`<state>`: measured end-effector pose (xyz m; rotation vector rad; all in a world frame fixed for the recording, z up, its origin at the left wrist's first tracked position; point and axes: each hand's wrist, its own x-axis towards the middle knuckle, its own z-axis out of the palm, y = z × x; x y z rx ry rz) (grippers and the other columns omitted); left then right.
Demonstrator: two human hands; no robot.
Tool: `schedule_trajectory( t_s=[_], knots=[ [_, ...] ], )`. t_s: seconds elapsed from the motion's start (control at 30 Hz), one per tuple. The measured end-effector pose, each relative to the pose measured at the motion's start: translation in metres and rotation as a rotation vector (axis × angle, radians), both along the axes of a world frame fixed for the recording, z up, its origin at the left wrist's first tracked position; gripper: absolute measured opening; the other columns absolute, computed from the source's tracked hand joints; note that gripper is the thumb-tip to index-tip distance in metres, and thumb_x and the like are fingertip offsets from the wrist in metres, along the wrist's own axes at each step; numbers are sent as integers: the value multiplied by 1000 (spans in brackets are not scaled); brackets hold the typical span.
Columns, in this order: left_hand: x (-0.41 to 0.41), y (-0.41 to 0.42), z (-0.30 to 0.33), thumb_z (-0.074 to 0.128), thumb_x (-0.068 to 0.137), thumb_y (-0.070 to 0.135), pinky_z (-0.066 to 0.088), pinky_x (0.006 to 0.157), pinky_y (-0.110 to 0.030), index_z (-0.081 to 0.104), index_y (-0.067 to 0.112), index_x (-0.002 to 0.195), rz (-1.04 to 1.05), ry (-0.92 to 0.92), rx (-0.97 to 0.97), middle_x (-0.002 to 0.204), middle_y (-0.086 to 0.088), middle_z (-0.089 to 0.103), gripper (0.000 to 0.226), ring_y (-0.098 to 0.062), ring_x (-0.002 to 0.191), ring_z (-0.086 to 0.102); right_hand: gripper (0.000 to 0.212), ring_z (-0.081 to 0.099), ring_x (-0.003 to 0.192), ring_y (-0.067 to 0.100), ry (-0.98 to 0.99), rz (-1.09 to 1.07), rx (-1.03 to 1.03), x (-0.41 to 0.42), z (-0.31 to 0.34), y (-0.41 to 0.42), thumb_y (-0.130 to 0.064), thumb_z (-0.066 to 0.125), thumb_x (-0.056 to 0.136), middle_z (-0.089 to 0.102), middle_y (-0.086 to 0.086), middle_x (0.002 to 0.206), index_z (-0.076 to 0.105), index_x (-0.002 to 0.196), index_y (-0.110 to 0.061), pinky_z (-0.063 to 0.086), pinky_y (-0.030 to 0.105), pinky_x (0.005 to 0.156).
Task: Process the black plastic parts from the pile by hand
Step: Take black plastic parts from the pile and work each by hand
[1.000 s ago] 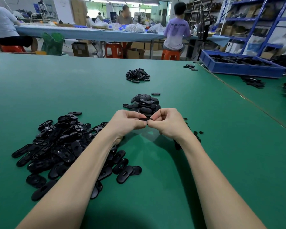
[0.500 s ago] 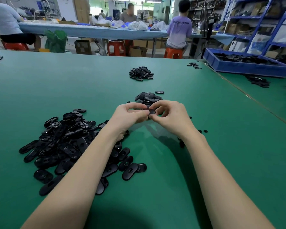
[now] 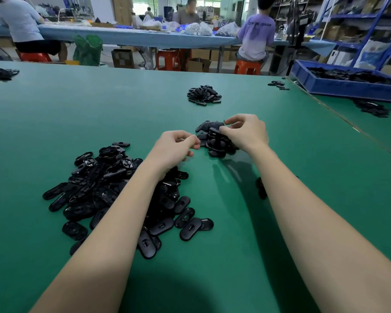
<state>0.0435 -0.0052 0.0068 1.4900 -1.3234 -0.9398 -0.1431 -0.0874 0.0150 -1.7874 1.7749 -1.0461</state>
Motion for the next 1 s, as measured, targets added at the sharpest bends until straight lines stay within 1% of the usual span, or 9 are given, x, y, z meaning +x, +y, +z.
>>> schedule_trajectory(
  t_s=[0.13, 0.23, 0.4, 0.5, 0.57, 0.7, 0.83, 0.93, 1.0],
  knots=[
    [4, 0, 0, 57, 98, 30, 51, 74, -22, 75, 19, 94, -39, -22, 18, 95, 6, 78, 21, -9, 78, 68, 11, 67, 80, 5, -7, 36, -82, 1, -8, 26, -39, 72, 80, 69, -18, 74, 75, 88, -32, 51, 25, 70],
    [7, 0, 1, 56, 100, 30, 51, 74, -23, 74, 20, 93, -32, -6, 13, 95, 6, 77, 22, -10, 79, 68, 4, 62, 67, -3, 61, 278, -65, 12, -20, 50, -35, 76, 80, 70, -17, 70, 76, 77, -32, 51, 25, 68],
    [8, 0, -1, 55, 101, 29, 53, 80, -28, 73, 19, 92, -42, -30, -1, 96, 5, 77, 23, -14, 81, 68, 14, 49, 65, -14, 243, 599, -17, 30, -33, 74, -43, 83, 78, 65, -22, 81, 76, 91, -43, 37, 22, 68],
    [8, 0, -2, 56, 100, 30, 49, 70, -22, 74, 19, 93, -49, -77, 8, 94, 6, 78, 22, -12, 80, 69, 7, 46, 65, -14, 299, 590, -47, 30, -35, 76, -41, 80, 83, 55, -26, 74, 76, 88, -44, 34, 23, 67],
    [8, 0, -1, 57, 99, 31, 45, 68, -22, 74, 19, 93, -59, -112, 14, 92, 6, 78, 22, -10, 77, 69, 9, 47, 65, -18, 320, 585, -75, 25, -32, 76, -36, 75, 88, 58, -26, 74, 72, 82, -43, 33, 20, 62],
    [6, 3, 0, 59, 97, 35, 46, 76, -27, 75, 24, 89, -63, -151, 4, 89, 10, 77, 21, -9, 80, 71, 8, 54, 61, -10, 255, 556, -21, 5, -19, 73, -36, 70, 93, 70, -21, 90, 71, 86, -39, 45, 23, 69],
    [-3, 5, 5, 66, 90, 40, 50, 86, -31, 76, 33, 86, -116, -222, -5, 86, 14, 77, 13, -11, 88, 72, 10, 58, 65, -10, 225, 518, 31, -21, 3, 71, -37, 68, 95, 74, -17, 84, 74, 88, -37, 41, 13, 65],
    [-17, 8, 6, 71, 91, 27, 50, 71, -23, 77, 25, 92, -259, -106, 14, 71, 11, 72, 6, -6, 65, 66, 10, 58, 66, -7, 205, 471, 33, -34, 14, 72, -36, 69, 95, 75, -13, 83, 76, 87, -37, 42, 10, 63],
    [-23, 10, 6, 71, 90, 15, 44, 60, -20, 76, 17, 97, -298, -39, 19, 65, 8, 67, 9, -4, 55, 57, 9, 59, 68, -6, 189, 463, 58, -37, 18, 74, -37, 70, 94, 76, -13, 83, 76, 87, -38, 45, 14, 66]
  ],
)
